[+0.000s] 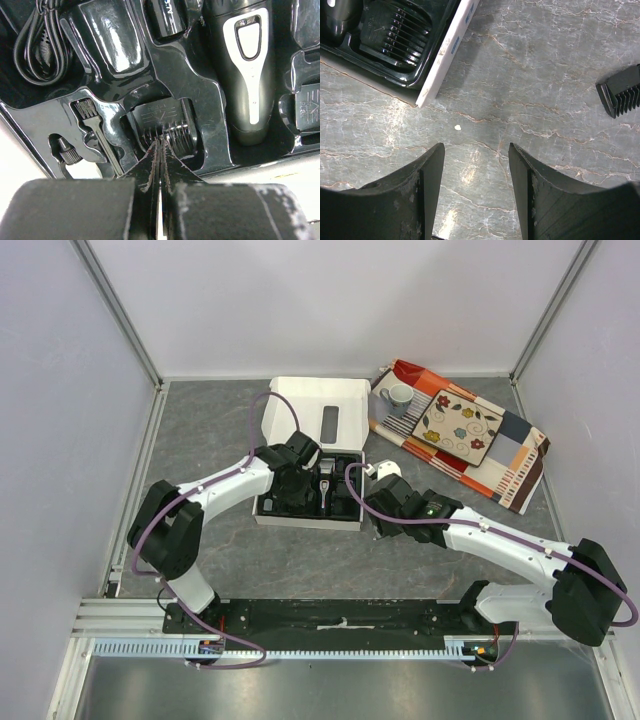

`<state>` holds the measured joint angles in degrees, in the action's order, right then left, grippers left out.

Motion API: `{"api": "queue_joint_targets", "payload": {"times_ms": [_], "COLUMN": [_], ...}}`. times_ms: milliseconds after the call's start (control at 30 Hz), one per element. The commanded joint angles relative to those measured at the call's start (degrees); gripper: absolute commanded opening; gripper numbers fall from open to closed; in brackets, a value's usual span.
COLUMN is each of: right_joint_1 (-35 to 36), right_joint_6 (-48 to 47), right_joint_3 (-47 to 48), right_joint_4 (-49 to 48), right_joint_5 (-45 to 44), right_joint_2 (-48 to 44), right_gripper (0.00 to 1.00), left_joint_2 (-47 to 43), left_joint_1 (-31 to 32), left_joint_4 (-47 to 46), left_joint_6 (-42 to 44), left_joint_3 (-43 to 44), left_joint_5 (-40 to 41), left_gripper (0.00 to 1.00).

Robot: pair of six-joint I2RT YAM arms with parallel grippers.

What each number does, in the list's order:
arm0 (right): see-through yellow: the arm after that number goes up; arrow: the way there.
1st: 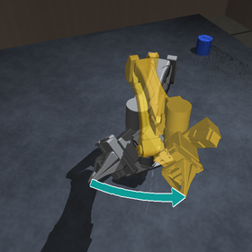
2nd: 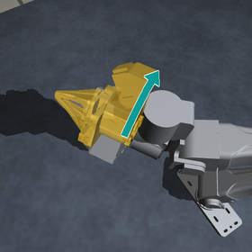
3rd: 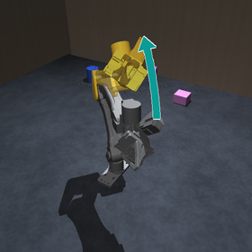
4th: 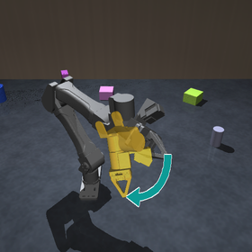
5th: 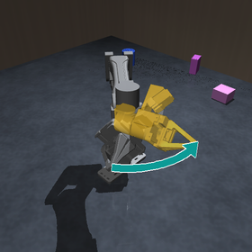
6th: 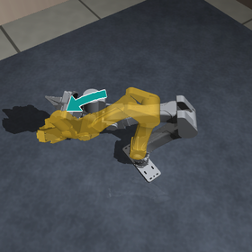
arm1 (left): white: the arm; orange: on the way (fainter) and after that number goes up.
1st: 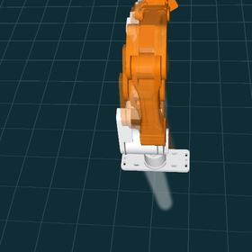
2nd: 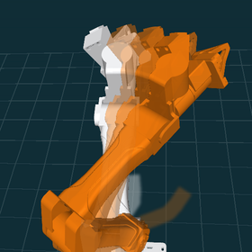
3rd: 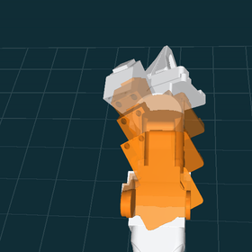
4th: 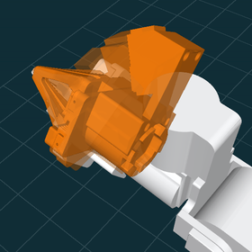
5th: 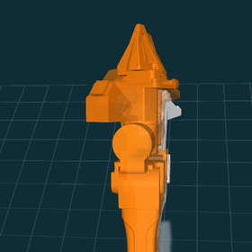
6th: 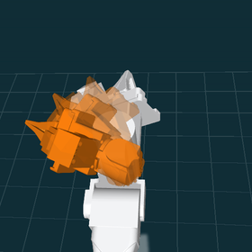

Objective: Sort the hair-cutting tools

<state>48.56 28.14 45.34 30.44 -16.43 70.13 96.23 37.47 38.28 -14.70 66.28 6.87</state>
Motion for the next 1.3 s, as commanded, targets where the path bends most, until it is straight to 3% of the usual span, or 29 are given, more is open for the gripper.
{"api": "queue_joint_targets", "payload": {"times_ms": [0, 433, 633, 800, 1033, 1267], "right_joint_1": [0.31, 0.22, -1.09, -11.97, -22.79, -29.57], "right_joint_6": [0.86, 2.44, 2.53, 3.06, 0.96, -9.15], "right_joint_3": [-0.26, 3.87, 8.18, 8.36, 7.04, 5.8], "right_joint_4": [-1.43, -0.82, 3.04, 3.75, 2.97, -2.49], "right_joint_5": [0.25, -1.32, -9.31, -7.66, -9.94, 2.27], "right_joint_2": [-1.05, 1.15, 3.17, 4.58, 7.21, 10.55], "right_gripper": [0.62, 0.65, 0.79, 0.79, 0.79, 0.84], "left_joint_2": [0.19, -6.4, -11.58, -19.21, -31.16, -38.83], "left_joint_1": [-0.47, -0.47, -0.47, -0.47, -0.47, -0.38], "left_joint_4": [-3.3, 0.39, 2.32, 3.2, 0.4, -1.54], "left_joint_6": [-0.95, 0.2, 0.72, 0.2, -0.68, -2.88], "left_joint_3": [-0.98, 3.15, 3.77, 2.54, -5.36, -11.17], "left_joint_5": [-0.72, -1.78, -1.95, -5.19, -13.72, -19.17], "left_gripper": [0.02, 0.07, 0.16, 0.28, 0.36, 0.38]}}
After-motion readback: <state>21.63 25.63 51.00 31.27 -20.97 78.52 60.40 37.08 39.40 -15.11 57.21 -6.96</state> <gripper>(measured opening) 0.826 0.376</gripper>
